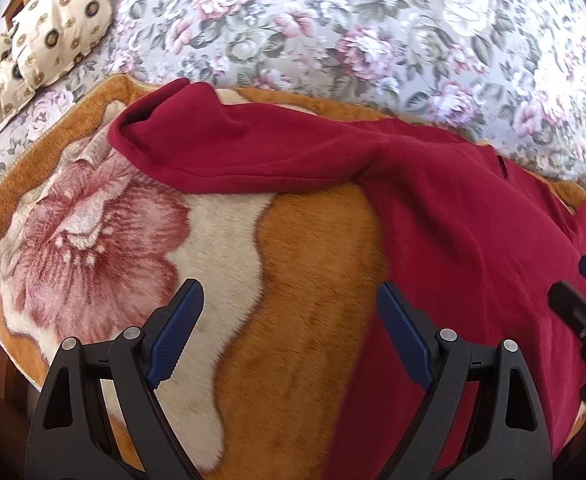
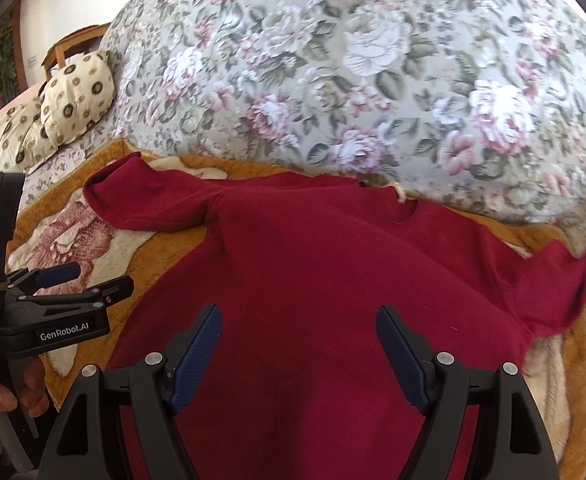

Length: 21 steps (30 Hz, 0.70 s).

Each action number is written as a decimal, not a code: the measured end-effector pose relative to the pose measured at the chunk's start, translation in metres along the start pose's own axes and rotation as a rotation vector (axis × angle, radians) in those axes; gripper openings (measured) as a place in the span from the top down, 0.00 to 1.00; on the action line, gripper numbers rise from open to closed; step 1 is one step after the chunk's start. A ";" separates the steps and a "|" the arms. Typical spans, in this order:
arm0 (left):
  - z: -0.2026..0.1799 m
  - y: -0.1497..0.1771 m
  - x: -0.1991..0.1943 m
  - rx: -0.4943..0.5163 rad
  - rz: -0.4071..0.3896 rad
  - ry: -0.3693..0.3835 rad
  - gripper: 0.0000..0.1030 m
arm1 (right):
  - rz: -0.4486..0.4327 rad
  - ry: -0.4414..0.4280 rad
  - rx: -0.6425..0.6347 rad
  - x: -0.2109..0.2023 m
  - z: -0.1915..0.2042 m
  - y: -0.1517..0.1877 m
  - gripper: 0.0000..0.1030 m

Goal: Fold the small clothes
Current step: 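Grasp the red sweater sleeve with the left tool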

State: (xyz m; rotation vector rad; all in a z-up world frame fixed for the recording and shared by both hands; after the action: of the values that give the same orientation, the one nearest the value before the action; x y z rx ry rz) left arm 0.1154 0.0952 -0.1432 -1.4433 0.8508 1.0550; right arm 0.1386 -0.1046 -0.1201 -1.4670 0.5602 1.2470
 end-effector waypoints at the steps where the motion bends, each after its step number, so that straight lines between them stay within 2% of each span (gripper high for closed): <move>1: 0.008 -0.004 0.000 -0.018 -0.002 -0.002 0.14 | 0.008 -0.002 -0.013 0.006 0.005 -0.003 0.25; 4: 0.034 -0.017 -0.002 -0.072 -0.022 -0.017 0.14 | 0.035 -0.009 -0.041 0.024 0.018 -0.008 0.25; 9: 0.095 -0.061 -0.006 -0.173 -0.056 -0.075 0.14 | 0.073 -0.045 -0.061 0.047 0.037 -0.012 0.25; 13: 0.138 -0.101 -0.012 -0.260 -0.097 -0.069 0.14 | 0.081 -0.053 -0.083 0.055 0.046 -0.014 0.25; 15: 0.149 -0.123 -0.008 -0.270 -0.102 -0.072 0.14 | 0.089 -0.056 -0.089 0.059 0.048 -0.015 0.25; 21: 0.168 -0.165 0.021 -0.219 -0.056 -0.193 0.14 | 0.113 -0.088 -0.076 0.068 0.048 -0.015 0.25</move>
State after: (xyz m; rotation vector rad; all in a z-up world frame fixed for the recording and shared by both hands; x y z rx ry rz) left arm 0.2510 0.2851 -0.1053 -1.5078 0.5681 1.2522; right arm 0.1556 -0.0373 -0.1685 -1.4512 0.5481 1.4285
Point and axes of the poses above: each gripper's, at about its wrist camera, not at the fingertips, and x roughly the way its jaws point, z to its left, y to its underside, the point moved 9 cm from there along x, roughly the way its jaws point, and after that the axes turned 14 degrees about z, right-handed, at the moved point
